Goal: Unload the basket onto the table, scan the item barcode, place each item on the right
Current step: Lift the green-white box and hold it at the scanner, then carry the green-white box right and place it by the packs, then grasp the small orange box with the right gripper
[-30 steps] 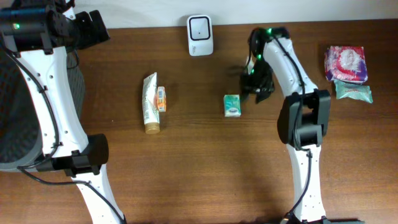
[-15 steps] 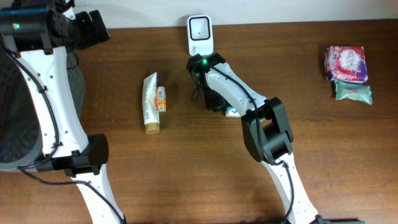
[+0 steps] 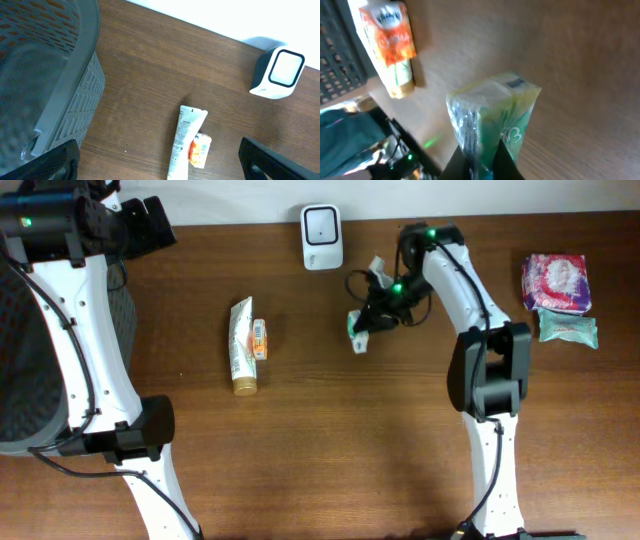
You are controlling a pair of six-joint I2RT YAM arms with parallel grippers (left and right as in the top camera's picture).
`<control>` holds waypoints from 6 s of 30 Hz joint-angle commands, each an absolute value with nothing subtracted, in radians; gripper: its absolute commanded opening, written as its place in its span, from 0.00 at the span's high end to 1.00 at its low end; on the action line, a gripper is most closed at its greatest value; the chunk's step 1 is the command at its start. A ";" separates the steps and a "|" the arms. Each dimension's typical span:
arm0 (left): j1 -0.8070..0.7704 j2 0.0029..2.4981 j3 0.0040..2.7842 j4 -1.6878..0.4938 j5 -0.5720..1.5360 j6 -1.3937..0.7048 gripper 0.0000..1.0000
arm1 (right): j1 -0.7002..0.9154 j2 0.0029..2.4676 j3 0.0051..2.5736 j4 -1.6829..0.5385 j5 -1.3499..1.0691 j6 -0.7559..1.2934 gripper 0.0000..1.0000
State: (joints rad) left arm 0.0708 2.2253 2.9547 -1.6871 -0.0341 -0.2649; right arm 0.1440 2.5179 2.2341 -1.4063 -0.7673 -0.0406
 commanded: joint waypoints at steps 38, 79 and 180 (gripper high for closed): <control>0.073 2.206 2.964 -1.688 -0.042 -0.253 0.01 | 0.059 2.514 2.439 -1.454 -1.456 -0.512 0.96; 0.073 2.206 2.964 -1.688 -0.042 -0.253 0.01 | -0.122 2.329 2.440 -1.199 0.359 0.532 0.96; 0.073 2.206 2.964 -1.688 -0.042 -0.253 0.01 | 0.169 2.246 2.022 -1.309 -0.140 0.285 0.96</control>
